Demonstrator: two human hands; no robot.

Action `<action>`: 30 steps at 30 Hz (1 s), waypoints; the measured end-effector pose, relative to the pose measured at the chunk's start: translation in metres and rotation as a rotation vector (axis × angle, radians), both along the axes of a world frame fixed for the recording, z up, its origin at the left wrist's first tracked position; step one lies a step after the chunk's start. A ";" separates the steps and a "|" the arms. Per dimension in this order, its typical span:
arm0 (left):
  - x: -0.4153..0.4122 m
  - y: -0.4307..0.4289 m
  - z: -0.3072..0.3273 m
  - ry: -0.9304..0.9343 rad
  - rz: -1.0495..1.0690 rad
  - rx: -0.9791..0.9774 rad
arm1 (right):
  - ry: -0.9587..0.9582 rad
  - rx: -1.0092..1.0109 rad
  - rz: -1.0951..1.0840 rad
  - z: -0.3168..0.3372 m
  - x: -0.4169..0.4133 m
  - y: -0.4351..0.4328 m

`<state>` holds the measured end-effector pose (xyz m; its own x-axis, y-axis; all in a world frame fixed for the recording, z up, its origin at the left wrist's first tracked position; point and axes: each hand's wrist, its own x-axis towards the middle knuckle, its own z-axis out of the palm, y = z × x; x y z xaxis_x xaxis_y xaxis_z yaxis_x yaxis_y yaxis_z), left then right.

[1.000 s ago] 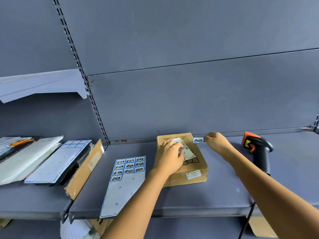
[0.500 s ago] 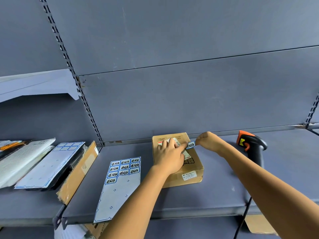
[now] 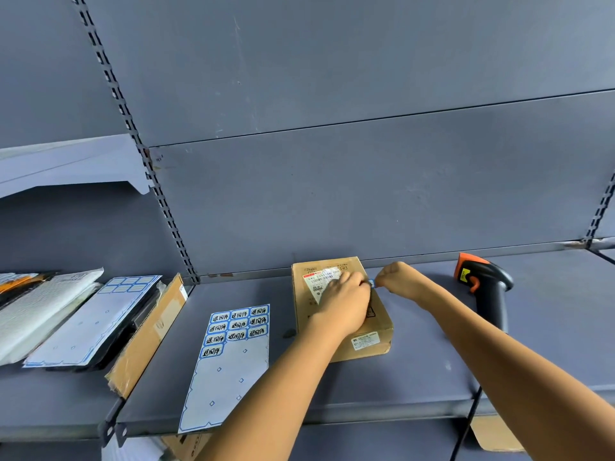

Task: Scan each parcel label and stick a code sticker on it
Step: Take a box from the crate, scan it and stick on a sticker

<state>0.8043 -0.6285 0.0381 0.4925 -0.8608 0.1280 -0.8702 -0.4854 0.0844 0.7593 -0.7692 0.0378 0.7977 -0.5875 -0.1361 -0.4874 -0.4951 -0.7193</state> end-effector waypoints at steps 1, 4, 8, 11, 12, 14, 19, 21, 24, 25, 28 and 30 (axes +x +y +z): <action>-0.002 -0.003 -0.003 0.063 -0.015 -0.039 | 0.003 0.005 -0.011 0.000 -0.001 0.000; -0.002 -0.007 -0.014 0.211 0.002 -0.123 | -0.011 0.052 -0.033 -0.002 -0.002 -0.005; -0.003 -0.010 -0.019 0.182 0.016 -0.073 | -0.035 0.102 -0.053 -0.005 -0.003 -0.006; -0.003 -0.009 -0.018 0.202 0.016 -0.095 | -0.075 0.157 -0.071 -0.007 -0.005 -0.004; -0.003 -0.008 -0.018 0.212 0.016 -0.103 | -0.098 0.194 -0.092 -0.008 -0.006 -0.003; -0.003 -0.008 -0.018 0.244 0.028 -0.135 | -0.132 0.294 -0.139 -0.009 -0.011 0.000; -0.003 0.000 -0.013 0.263 0.210 -0.399 | 0.018 0.448 0.001 -0.009 -0.028 0.012; -0.004 0.007 -0.009 0.115 0.336 -0.505 | 0.043 0.529 0.072 -0.006 -0.032 0.017; -0.001 0.015 -0.007 0.111 0.558 -0.534 | -0.034 0.637 0.074 -0.004 -0.036 0.025; 0.000 0.018 -0.007 0.170 0.639 -0.514 | -0.068 0.674 0.072 -0.004 -0.037 0.028; 0.004 0.025 -0.009 0.301 0.748 -0.466 | -0.166 0.806 0.080 -0.003 -0.037 0.040; 0.007 0.030 -0.009 0.349 0.708 -0.560 | -0.208 0.810 0.062 -0.001 -0.039 0.048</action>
<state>0.8111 -0.5989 0.0289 0.9618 -0.2083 0.1776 -0.2734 -0.6988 0.6610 0.7207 -0.7209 0.0365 0.8809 -0.3256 -0.3434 -0.2940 0.1920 -0.9363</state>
